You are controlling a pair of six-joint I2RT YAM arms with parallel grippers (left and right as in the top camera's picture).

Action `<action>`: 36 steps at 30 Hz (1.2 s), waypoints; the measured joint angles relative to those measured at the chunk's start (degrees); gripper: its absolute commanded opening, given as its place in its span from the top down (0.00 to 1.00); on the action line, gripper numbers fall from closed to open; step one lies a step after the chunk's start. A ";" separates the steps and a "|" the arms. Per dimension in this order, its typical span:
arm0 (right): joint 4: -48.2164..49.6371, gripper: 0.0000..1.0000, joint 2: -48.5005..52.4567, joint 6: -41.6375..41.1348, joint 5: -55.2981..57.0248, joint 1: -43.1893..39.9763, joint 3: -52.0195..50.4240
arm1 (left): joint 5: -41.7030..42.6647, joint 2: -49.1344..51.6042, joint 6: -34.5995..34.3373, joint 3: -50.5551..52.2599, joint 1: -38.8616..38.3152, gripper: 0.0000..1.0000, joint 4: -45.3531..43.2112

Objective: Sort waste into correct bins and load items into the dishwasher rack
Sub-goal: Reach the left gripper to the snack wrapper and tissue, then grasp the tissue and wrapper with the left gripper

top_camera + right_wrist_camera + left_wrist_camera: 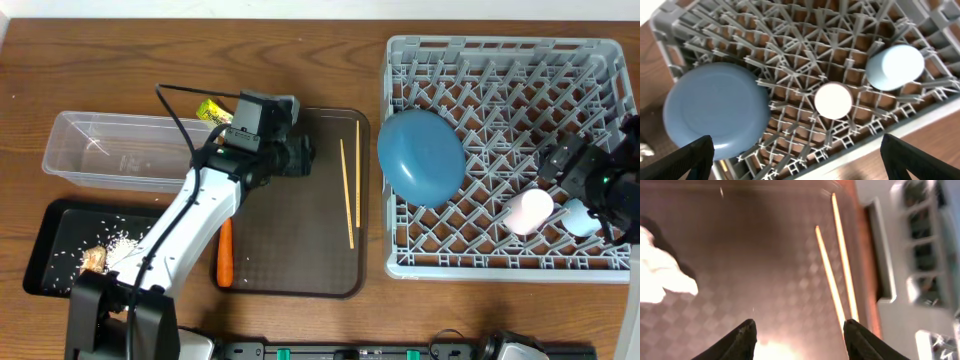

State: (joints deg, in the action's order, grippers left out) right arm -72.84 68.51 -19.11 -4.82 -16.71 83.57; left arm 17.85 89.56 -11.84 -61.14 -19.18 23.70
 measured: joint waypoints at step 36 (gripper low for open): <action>4.13 0.01 0.02 9.55 -13.66 4.20 0.00 | -28.02 14.80 2.58 0.09 4.50 0.44 -10.29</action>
State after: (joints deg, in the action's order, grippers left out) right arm -68.71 68.53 -9.56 -18.48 -12.51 83.57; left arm -10.17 104.36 -9.26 -61.06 -14.68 13.41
